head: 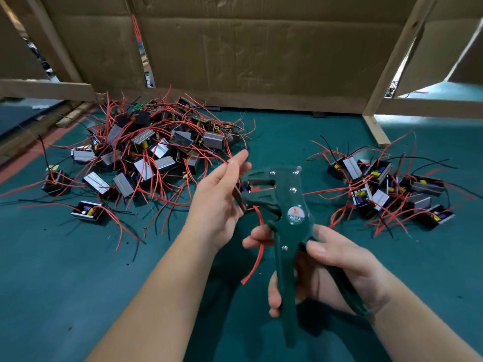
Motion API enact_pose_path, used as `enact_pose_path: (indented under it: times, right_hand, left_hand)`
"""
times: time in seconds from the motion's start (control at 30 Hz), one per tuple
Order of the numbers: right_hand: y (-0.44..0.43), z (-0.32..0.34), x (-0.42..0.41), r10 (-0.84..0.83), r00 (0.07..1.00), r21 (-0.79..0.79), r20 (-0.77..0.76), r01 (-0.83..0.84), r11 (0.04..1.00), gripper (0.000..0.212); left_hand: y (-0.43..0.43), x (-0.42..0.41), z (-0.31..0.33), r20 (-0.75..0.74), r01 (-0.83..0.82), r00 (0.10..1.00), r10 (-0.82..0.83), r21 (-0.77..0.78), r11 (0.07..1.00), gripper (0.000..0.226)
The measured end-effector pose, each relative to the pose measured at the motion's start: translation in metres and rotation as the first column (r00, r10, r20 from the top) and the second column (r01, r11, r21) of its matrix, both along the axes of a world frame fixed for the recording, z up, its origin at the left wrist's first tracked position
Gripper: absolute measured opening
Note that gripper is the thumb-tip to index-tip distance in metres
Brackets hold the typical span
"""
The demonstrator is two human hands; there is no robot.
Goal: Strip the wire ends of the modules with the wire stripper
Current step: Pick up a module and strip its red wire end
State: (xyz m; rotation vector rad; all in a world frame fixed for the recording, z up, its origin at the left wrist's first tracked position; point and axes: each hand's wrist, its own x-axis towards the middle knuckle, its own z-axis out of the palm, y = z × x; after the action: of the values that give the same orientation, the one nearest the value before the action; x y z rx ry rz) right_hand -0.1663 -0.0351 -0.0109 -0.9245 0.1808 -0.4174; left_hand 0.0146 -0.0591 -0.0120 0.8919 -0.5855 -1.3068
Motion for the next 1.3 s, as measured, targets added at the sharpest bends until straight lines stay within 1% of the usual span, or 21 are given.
enact_pose_path:
  times: [0.1,0.17,0.23,0.3,0.33,0.43,0.5,0.53,0.6,0.7,0.77,0.83,0.9,0.97,1.03,1.1,1.2,1.3]
  right_hand:
    - [0.001,-0.003,0.000,-0.023,0.994,-0.073,-0.104,0.016,0.997,0.064]
    - [0.001,-0.001,-0.002,0.009,0.986,-0.106,-0.166,-0.027,0.994,0.066]
    - [0.000,0.001,-0.004,0.038,0.981,-0.118,-0.189,-0.061,0.991,0.066]
    - [0.001,0.002,-0.005,0.043,0.980,-0.123,-0.194,-0.068,0.990,0.064]
    - [0.001,0.002,-0.005,0.047,0.980,-0.122,-0.195,-0.072,0.990,0.064]
    - [0.005,0.004,-0.004,0.090,0.972,-0.106,-0.219,-0.115,0.988,0.064]
    - [0.007,0.005,-0.003,0.101,0.966,-0.125,-0.239,-0.134,0.983,0.058]
    - [0.008,0.006,-0.002,0.092,0.966,-0.134,-0.242,-0.127,0.983,0.054]
    - [0.009,0.005,-0.001,0.055,0.971,-0.136,-0.235,-0.089,0.987,0.055]
    - [0.004,0.001,-0.002,-0.040,0.980,-0.096,-0.193,0.021,0.995,0.069]
    - [-0.001,0.001,-0.002,-0.137,0.983,-0.035,-0.119,0.134,0.990,0.073]
    - [-0.004,0.003,-0.003,-0.254,0.962,0.026,-0.099,0.258,0.966,0.075]
    - [-0.008,0.003,-0.002,-0.360,0.919,0.070,-0.160,0.374,0.925,0.074]
    - [-0.009,0.002,0.000,-0.412,0.881,0.080,-0.234,0.440,0.895,0.068]
    - [-0.008,0.001,0.002,-0.402,0.878,0.108,-0.259,0.440,0.892,0.070]
    - [-0.007,0.001,0.004,-0.366,0.899,0.147,-0.242,0.407,0.902,0.077]
    - [-0.005,0.002,0.006,-0.324,0.921,0.178,-0.217,0.364,0.914,0.083]
    - [-0.006,0.002,0.007,-0.300,0.938,0.200,-0.172,0.331,0.922,0.078]
  left_hand:
    - [0.000,0.005,0.003,-0.060,-0.079,0.995,0.078,-0.015,0.997,0.022]
    - [0.000,0.007,0.005,-0.094,-0.133,0.987,0.129,-0.029,0.991,0.023]
    - [-0.001,0.009,0.006,-0.143,-0.161,0.978,0.154,-0.042,0.986,0.020]
    - [-0.002,0.010,0.006,-0.143,-0.169,0.977,0.161,-0.045,0.985,0.009]
    - [-0.002,0.011,0.006,-0.141,-0.170,0.976,0.163,-0.034,0.985,0.008]
    - [-0.002,0.012,0.008,-0.139,-0.160,0.976,0.165,0.045,0.986,0.011]
    - [-0.001,0.013,0.009,-0.086,-0.144,0.985,0.151,0.082,0.986,0.021]
    - [-0.001,0.014,0.010,-0.063,-0.150,0.986,0.157,0.096,0.984,0.025]
    - [-0.003,0.015,0.012,-0.051,-0.186,0.980,0.193,0.120,0.975,0.021]
    - [-0.005,0.018,0.013,-0.074,-0.209,0.973,0.218,0.115,0.971,0.012]
    - [-0.004,0.021,0.011,-0.034,-0.205,0.977,0.208,0.075,0.976,0.012]
    - [-0.001,0.022,0.011,0.023,-0.191,0.981,0.191,0.024,0.981,0.013]
    - [0.000,0.019,0.010,0.087,-0.153,0.984,0.156,-0.041,0.987,0.021]
    - [0.002,0.014,0.009,0.151,-0.099,0.982,0.116,-0.118,0.988,0.026]
    - [0.003,0.008,0.007,0.232,-0.074,0.966,0.113,-0.170,0.983,0.020]
    - [0.005,0.004,0.006,0.294,-0.061,0.949,0.114,-0.183,0.981,0.015]
    - [0.006,0.002,0.007,0.337,-0.055,0.935,0.109,-0.166,0.985,0.015]
    - [0.008,0.002,0.008,0.370,-0.024,0.926,0.076,-0.145,0.989,0.014]
